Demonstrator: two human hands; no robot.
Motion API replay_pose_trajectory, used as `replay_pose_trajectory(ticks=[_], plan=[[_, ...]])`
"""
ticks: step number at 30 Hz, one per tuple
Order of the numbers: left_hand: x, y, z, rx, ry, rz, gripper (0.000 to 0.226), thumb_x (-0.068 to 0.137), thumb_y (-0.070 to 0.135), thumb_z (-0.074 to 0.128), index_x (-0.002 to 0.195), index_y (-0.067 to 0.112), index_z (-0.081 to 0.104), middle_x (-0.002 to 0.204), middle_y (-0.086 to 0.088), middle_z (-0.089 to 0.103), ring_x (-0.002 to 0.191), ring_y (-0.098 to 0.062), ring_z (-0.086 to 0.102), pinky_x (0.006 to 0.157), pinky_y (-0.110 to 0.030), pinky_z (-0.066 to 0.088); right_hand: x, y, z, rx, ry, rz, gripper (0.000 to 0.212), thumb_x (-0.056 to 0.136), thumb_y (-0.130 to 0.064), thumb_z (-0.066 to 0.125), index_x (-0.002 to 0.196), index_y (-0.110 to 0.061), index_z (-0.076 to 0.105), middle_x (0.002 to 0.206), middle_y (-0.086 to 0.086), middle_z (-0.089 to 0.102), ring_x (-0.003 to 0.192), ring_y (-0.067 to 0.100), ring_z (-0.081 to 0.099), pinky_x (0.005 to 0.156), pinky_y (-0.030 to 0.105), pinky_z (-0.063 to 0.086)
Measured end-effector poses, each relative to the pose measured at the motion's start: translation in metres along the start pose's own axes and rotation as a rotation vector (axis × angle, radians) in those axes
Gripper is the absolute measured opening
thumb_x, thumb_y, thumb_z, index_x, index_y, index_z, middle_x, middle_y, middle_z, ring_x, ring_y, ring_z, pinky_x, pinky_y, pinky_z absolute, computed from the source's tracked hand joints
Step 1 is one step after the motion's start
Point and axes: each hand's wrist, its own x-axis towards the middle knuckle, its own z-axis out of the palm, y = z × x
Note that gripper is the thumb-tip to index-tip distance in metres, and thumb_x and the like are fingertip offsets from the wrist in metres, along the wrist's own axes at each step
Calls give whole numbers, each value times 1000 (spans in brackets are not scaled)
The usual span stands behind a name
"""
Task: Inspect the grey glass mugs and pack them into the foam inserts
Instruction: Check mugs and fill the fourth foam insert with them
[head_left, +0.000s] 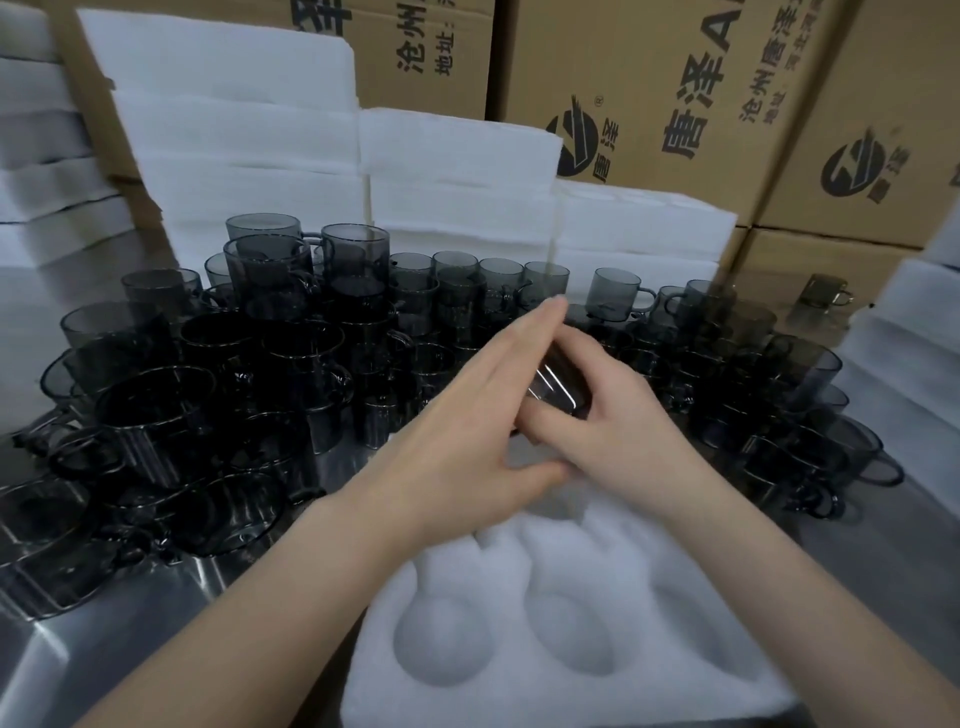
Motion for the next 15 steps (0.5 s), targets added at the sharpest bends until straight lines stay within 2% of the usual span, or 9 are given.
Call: replay_pose_trajectory(ticks=[2,3,7,11,13,15], plan=[[1,-1,2,10,91,-58,93,80,17,75,153,14,18,155,3,30,140,3,25,109,-6,18,-1,-1,1,-74,-2,-73,49,79,-47,62,126,-40,48,108,-25,64,102,-5,60,85,10,44],[1,-1,3,18,107,-87,90,81,16,73,153,12,19,154,2,32,139,2,26,108,-4,18,-1,0,1,-111,2,-107,45,84,-45,59,127,-37,48,109,-23,63,103,-2,59,84,10,43],[-1,-4,5,-3,109,-132,86,81,23,71,153,20,23,157,6,30,137,4,28,103,1,21,-2,2,-1,-144,13,-132,40,91,-50,44,124,-28,49,103,-14,61,96,7,59,82,19,45],[-2,-4,5,-1,120,-96,86,81,26,74,152,25,25,159,4,26,134,9,33,104,-4,27,-1,1,1,-74,17,-143,30,98,-38,41,123,-26,53,98,-11,61,86,4,57,78,19,45],[-2,-5,6,7,125,-76,86,81,26,76,151,25,28,159,2,25,135,7,31,103,-3,27,-1,1,1,1,48,-124,29,100,-31,37,119,-23,57,99,-5,65,91,12,59,83,24,45],[-2,-6,6,16,121,-53,83,80,25,78,149,23,32,158,7,24,137,10,26,104,-2,24,1,0,-1,54,84,-91,33,103,-25,34,116,-17,62,102,-4,68,97,11,61,88,25,46]])
